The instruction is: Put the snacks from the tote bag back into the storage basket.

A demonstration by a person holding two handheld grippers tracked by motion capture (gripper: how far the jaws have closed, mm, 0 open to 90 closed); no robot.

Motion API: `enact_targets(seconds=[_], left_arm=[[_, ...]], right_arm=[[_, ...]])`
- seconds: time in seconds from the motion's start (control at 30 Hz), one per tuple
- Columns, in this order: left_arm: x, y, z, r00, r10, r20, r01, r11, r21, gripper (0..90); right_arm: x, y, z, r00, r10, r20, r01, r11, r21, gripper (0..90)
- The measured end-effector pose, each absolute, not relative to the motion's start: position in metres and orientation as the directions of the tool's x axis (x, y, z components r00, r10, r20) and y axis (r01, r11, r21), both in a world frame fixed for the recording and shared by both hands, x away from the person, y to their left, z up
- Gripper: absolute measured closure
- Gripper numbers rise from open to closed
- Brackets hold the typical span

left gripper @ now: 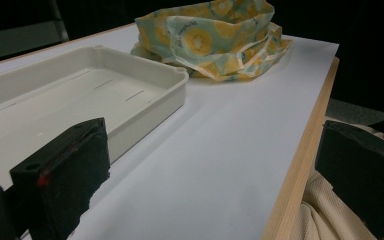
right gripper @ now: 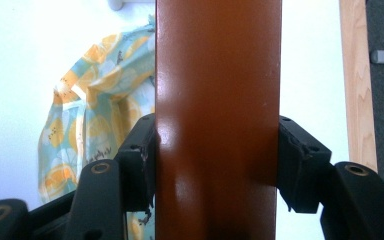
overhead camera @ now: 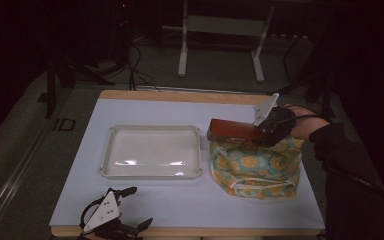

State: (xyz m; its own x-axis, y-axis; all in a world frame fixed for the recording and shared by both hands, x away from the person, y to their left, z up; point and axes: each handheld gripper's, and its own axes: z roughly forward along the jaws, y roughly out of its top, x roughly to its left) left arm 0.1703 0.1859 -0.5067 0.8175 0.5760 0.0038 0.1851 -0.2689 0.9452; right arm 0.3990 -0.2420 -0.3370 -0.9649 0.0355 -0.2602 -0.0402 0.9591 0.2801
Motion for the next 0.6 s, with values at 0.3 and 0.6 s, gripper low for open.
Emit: enact_targets(seconds=[0.3,0.6], left_arm=[[0.169,0.185,-0.506,0.823,0.569,0.007,0.180,-0.272,0.945,1.4],[0.169,0.185,-0.506,0.828,0.561,0.006,0.178,-0.273,0.945,1.3]], right_arm=[[0.400,-0.214,-0.338,-0.963,0.000,-0.269,-0.076,0.959,0.273,42.6],[0.398,-0.182,-0.343,-0.958,-0.064,-0.280,-0.140,0.956,0.259,42.6]])
